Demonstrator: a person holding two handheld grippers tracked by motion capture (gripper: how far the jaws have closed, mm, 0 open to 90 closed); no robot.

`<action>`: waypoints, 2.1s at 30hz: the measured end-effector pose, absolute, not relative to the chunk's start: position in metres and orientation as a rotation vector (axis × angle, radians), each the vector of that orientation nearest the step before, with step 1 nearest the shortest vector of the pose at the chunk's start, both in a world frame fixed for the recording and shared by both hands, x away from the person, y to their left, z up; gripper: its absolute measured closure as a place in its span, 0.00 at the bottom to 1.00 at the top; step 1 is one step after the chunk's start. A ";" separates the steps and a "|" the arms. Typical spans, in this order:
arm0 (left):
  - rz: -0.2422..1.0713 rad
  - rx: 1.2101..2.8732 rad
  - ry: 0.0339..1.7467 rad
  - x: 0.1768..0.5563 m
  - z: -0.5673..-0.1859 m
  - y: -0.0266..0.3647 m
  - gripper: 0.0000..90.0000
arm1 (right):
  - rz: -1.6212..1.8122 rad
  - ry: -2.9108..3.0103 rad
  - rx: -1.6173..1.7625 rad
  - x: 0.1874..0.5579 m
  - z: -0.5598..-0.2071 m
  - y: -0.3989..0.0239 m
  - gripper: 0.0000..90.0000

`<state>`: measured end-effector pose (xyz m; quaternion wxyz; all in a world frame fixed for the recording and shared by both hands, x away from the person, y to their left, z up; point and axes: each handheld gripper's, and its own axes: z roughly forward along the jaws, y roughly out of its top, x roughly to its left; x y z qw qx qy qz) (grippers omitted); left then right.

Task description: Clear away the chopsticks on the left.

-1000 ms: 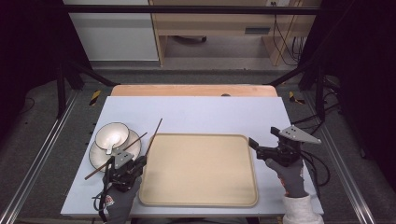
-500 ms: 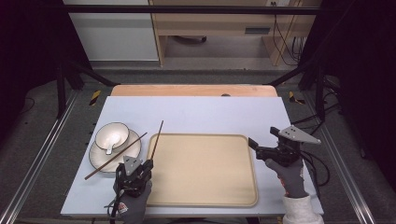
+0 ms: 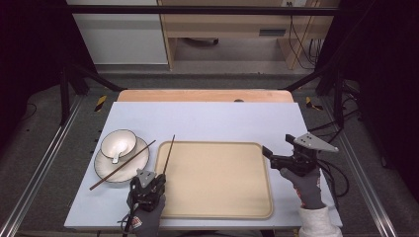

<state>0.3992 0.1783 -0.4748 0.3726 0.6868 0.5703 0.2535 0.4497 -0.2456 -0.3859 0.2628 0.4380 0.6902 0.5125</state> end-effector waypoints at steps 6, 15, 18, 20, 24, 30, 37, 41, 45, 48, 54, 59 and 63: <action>0.640 1.780 1.489 0.400 -0.476 0.179 0.94 | 1.382 1.870 1.185 0.450 -0.386 -0.246 0.05; 0.631 1.810 1.513 0.400 -0.480 0.177 0.94 | 1.376 1.871 1.188 0.450 -0.387 -0.245 0.05; 0.633 1.805 1.516 0.400 -0.480 0.176 0.94 | 1.376 1.872 1.188 0.450 -0.387 -0.245 0.05; 0.631 1.806 1.515 0.400 -0.480 0.176 0.93 | 1.383 1.869 1.192 0.450 -0.386 -0.245 0.05; 0.625 1.817 1.515 0.400 -0.479 0.176 0.93 | 1.381 1.869 1.188 0.450 -0.386 -0.245 0.05; 0.622 1.828 1.516 0.400 -0.478 0.175 0.93 | 1.380 1.870 1.190 0.450 -0.386 -0.245 0.05; 0.636 1.820 1.471 0.401 -0.466 0.179 0.87 | 1.383 1.863 1.185 0.450 -0.385 -0.247 0.05; 0.644 1.799 1.419 0.402 -0.451 0.184 0.82 | 1.385 1.862 1.187 0.449 -0.385 -0.247 0.05; 0.638 1.791 1.354 0.404 -0.438 0.189 0.77 | 1.391 1.855 1.191 0.449 -0.384 -0.248 0.05; 0.634 1.811 1.290 0.407 -0.428 0.195 0.69 | 1.400 1.849 1.190 0.448 -0.383 -0.249 0.05; 0.607 1.861 1.160 0.408 -0.418 0.209 0.53 | 1.403 1.844 1.199 0.447 -0.382 -0.251 0.05; 0.587 1.917 1.077 0.405 -0.421 0.222 0.43 | 1.400 1.844 1.199 0.447 -0.382 -0.251 0.05; 0.552 1.907 1.051 0.403 -0.425 0.236 0.37 | 1.388 1.846 1.200 0.447 -0.383 -0.251 0.05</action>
